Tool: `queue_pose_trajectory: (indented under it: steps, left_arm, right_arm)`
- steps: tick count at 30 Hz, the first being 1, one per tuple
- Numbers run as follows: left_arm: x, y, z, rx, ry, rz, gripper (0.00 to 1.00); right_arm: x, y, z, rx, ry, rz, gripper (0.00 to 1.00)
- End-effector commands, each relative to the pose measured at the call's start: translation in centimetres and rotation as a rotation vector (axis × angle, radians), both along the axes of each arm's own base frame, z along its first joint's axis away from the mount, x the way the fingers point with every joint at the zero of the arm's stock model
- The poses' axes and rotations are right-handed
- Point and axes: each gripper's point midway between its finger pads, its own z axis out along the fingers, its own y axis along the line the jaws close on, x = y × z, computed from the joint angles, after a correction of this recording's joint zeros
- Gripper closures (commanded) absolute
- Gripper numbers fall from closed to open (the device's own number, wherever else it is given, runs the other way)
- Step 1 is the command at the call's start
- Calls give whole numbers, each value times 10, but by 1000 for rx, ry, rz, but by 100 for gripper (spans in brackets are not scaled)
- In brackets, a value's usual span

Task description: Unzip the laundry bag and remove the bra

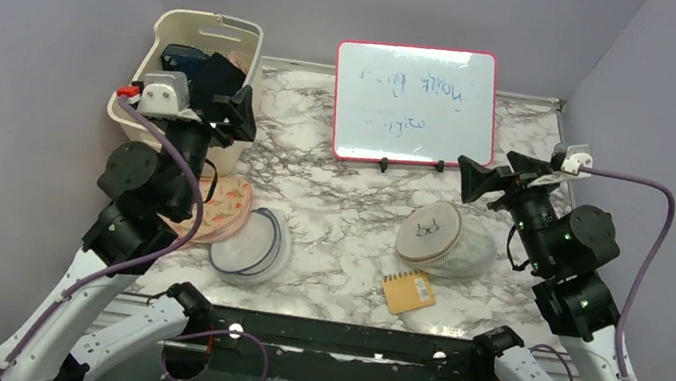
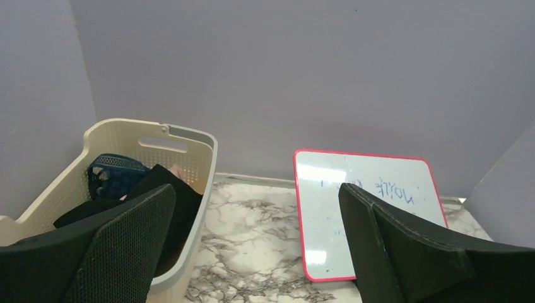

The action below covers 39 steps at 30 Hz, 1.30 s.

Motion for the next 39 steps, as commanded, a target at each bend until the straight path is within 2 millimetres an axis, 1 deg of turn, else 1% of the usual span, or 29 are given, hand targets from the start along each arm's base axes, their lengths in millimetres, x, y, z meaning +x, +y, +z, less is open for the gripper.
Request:
queue_pose_trajectory:
  steps: [1, 6, 9, 12, 16, 21, 24, 26, 33, 36, 39]
  left_arm:
    - [18, -16, -2, 25, 7, -43, 1]
    - [46, -36, -24, 81, 59, -97, 1]
    - [61, -52, -38, 111, 88, -156, 1]
    - [74, -68, -53, 140, 116, -216, 1]
    - [85, -86, -72, 164, 145, -287, 1]
    - [91, -108, -94, 198, 175, -368, 1]
    - [92, -118, -103, 211, 184, -407, 1]
    - [92, -125, -107, 221, 188, -433, 1]
    - [94, -137, -116, 242, 187, -474, 1]
    - [96, -141, -120, 247, 190, -488, 1]
    - [97, -146, -125, 249, 200, -506, 1]
  right_arm:
    - [20, -6, -22, 29, 64, -67, 0]
    - [41, -18, -57, 34, 172, -150, 0]
    - [49, -27, -76, 36, 225, -199, 0]
    - [53, -32, -95, 35, 277, -220, 0]
    - [53, -29, -116, 23, 322, -182, 0]
    - [48, -26, -145, 64, 421, -166, 0]
    - [45, -23, -161, 66, 469, -144, 0]
    - [43, -22, -175, 72, 524, -146, 0]
    - [31, -21, -232, 93, 780, -193, 0]
    - [22, -17, -250, 113, 876, -190, 2]
    - [15, -16, -264, 127, 940, -196, 4]
